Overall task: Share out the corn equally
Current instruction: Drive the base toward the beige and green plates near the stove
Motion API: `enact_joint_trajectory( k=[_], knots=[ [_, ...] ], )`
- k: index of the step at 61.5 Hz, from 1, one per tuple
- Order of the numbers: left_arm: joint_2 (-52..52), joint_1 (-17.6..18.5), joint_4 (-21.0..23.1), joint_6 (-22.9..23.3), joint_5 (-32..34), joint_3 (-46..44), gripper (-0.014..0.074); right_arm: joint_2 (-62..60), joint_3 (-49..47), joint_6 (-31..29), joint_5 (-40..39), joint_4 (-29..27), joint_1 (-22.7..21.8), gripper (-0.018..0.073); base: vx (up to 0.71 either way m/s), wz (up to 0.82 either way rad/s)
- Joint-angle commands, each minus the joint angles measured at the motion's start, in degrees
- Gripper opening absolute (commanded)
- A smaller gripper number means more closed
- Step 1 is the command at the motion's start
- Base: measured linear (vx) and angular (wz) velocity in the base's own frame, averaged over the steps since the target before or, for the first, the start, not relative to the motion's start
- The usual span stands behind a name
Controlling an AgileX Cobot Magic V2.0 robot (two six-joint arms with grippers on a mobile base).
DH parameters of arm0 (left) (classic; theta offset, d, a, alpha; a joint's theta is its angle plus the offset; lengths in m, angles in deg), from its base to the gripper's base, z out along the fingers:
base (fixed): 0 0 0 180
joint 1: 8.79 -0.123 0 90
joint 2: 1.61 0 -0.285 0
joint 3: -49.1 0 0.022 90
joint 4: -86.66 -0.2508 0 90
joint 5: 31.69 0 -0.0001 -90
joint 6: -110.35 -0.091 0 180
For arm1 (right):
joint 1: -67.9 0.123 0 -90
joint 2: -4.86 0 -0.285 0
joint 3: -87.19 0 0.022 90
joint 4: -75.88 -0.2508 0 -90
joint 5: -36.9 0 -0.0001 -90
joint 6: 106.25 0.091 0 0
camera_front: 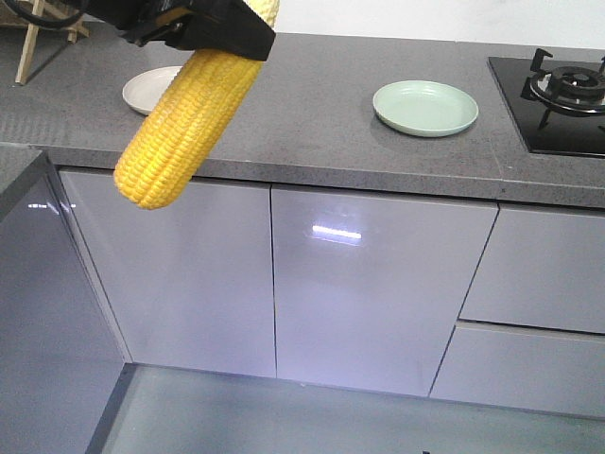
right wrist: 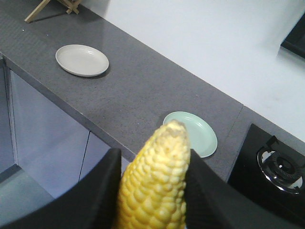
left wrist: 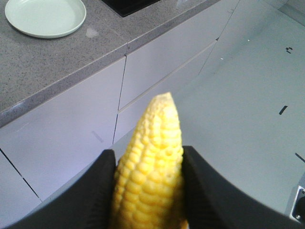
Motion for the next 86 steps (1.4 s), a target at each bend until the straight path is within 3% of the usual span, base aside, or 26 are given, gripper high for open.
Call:
enact_joint_trajectory(
  k=[1,86],
  knots=[
    [-2.34,0.14,2.39,0.38,1.25,-1.47,-0.0006,-0.69,-0.91,-0.22,-0.47,-0.25,-0.36,-0.0004,0.1,-0.05],
    [-2.34,0.14,2.39,0.38,1.25,-1.47,-0.0006,-0.69,-0.91,-0.22,-0.47,-0.25,-0.36,-0.0004,0.13,-0.01]
  ],
)
